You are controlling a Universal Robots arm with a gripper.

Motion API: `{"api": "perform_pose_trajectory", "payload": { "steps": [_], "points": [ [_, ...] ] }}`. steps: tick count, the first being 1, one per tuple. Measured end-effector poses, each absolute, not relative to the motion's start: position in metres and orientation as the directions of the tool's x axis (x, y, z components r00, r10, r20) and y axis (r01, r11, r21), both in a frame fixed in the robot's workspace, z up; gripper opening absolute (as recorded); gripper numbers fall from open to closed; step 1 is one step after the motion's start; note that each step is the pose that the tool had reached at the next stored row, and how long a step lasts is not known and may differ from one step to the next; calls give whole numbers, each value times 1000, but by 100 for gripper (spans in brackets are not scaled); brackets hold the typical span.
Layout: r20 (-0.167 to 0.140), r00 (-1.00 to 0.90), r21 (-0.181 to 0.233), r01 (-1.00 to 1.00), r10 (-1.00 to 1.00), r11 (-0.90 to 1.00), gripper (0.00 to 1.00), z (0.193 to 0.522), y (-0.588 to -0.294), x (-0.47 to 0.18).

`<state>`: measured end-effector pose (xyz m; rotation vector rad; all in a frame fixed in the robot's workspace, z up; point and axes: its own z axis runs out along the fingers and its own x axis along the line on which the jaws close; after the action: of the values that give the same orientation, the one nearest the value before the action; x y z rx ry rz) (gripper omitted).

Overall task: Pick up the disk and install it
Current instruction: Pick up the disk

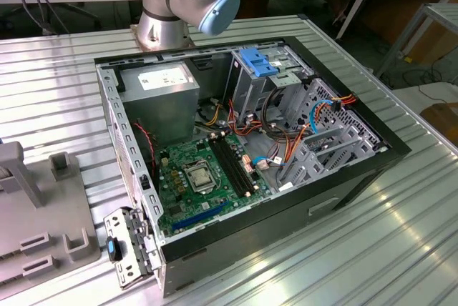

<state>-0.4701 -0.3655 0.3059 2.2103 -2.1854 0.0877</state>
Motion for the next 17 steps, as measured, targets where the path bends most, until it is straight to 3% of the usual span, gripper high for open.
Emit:
{"api": "perform_pose_trajectory", "payload": {
  "steps": [17],
  "points": [
    [63, -7, -17, -1000, -998, 6, 37, 311, -365, -470]
  ]
}}
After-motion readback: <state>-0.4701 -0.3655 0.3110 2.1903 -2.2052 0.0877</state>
